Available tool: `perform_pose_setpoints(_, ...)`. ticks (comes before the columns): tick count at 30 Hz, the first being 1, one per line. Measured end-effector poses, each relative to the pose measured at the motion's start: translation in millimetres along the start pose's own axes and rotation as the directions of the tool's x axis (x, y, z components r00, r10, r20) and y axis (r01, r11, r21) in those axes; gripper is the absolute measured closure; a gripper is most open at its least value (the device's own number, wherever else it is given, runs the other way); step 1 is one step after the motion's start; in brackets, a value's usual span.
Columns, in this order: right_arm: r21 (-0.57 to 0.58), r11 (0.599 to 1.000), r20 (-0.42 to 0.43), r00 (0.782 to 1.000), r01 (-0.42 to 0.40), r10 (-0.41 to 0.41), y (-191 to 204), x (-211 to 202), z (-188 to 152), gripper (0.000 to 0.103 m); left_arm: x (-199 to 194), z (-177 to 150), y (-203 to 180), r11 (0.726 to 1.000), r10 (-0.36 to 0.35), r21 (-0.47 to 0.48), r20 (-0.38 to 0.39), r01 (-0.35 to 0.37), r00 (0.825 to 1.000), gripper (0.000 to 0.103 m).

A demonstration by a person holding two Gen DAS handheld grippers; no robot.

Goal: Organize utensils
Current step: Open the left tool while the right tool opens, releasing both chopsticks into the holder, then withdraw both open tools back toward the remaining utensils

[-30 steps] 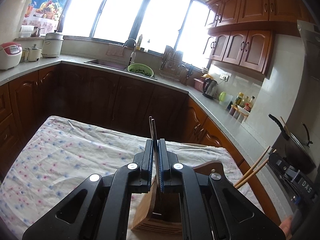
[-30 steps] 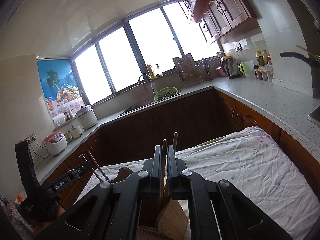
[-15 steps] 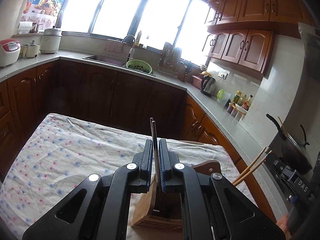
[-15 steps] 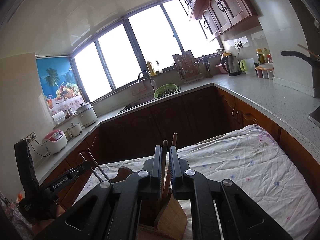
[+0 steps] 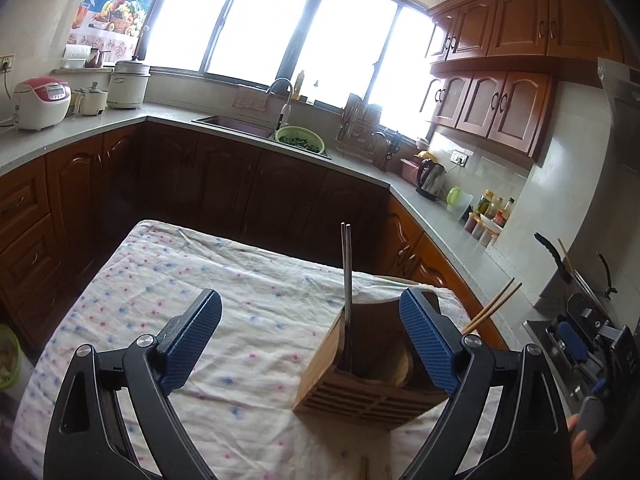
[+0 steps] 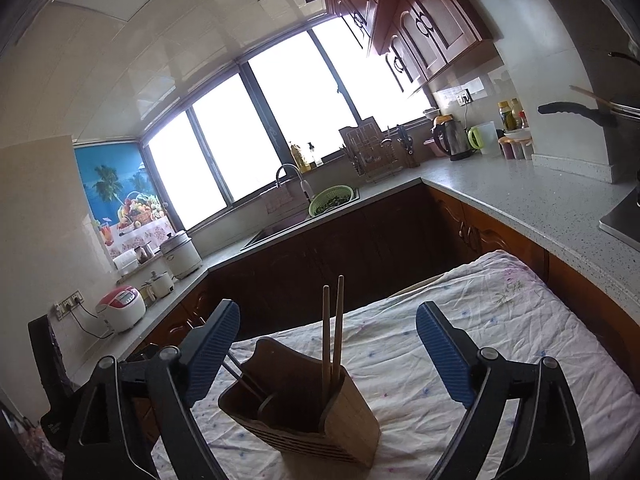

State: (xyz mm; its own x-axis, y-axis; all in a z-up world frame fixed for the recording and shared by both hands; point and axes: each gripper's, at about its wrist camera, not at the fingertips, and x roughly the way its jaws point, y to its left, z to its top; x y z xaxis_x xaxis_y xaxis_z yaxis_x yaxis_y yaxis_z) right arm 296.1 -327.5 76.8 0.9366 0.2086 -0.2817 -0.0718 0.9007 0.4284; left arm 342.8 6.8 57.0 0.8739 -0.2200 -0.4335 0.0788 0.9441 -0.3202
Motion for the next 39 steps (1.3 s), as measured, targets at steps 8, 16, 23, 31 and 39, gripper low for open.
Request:
perform_pose_setpoints(8,-0.004,1.0,-0.041,0.999,-0.019,0.019,7,-39,-22,0.01,-52,-40,15,0.999,0.03,0.022,-0.046,-0.029,0.999,0.01)
perform_pose_setpoints(16,-0.004,1.0,-0.098,0.995,-0.011,0.01,5,-74,-49,0.01,-92,-76,20,0.999,0.03,0.035,-0.092,-0.027,0.995,0.01)
perform_pose_setpoints(23,-0.004,1.0,-0.116,0.993,0.002,-0.003,4,-103,-62,0.01,-113,-95,29,0.999,0.035,0.019,-0.111,-0.033,0.993,0.01)
perform_pose_setpoints(31,-0.008,1.0,-0.15,0.989,0.005,-0.006,4,-125,-87,0.009,-125,-118,38,0.998,0.055,0.021,-0.152,-0.052,0.987,0.01)
perform_pose_setpoints(39,0.007,1.0,-0.204,0.979,0.018,-0.016,-6,-130,-103,0.009,-130,-136,32,0.998,0.052,0.053,-0.194,-0.043,0.98,0.01)
